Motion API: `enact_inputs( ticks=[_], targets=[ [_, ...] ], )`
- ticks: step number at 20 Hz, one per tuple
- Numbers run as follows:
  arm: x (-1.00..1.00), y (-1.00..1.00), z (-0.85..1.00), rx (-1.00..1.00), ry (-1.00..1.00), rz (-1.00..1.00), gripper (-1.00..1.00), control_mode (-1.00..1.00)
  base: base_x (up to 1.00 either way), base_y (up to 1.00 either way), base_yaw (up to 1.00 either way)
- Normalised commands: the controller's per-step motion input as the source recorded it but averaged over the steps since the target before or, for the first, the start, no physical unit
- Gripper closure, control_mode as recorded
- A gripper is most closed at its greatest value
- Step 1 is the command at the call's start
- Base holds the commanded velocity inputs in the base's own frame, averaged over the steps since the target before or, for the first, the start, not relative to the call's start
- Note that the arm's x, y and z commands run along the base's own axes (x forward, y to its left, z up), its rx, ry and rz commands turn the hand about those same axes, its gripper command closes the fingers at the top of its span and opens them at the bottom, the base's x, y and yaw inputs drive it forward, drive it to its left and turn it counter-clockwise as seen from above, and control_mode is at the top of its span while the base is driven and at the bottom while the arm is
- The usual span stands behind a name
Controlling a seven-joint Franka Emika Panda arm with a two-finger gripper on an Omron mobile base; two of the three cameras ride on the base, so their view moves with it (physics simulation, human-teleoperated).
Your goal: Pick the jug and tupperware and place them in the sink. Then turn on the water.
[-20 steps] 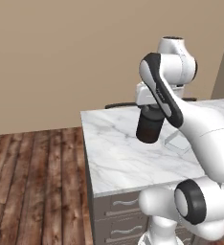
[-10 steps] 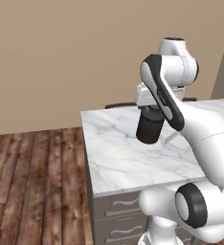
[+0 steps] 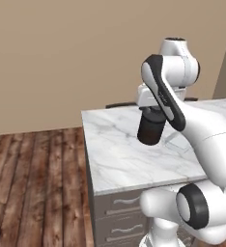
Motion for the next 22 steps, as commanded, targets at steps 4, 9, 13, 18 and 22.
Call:
enact_inputs(
  ticks=[4, 9, 13, 18, 22],
  targets=[
    [0.00, 0.00, 0.00, 0.00, 0.00, 0.00, 1.00, 1.00, -0.78, 0.04, 0.05],
    [0.00, 0.00, 0.00, 0.00, 0.00, 0.00, 1.00, 1.00, -0.38, 0.33, 0.27],
    [0.00, 0.00, 0.00, 0.00, 0.00, 0.00, 1.00, 1.00, 0.00, 0.32, 0.60],
    [0.00, 0.00, 0.00, 0.00, 0.00, 0.00, 1.00, 1.00, 0.00, 0.29, 0.69],
    [0.00, 0.00, 0.00, 0.00, 0.00, 0.00, 1.00, 1.00, 0.01, 0.30, 0.69]
  ],
)
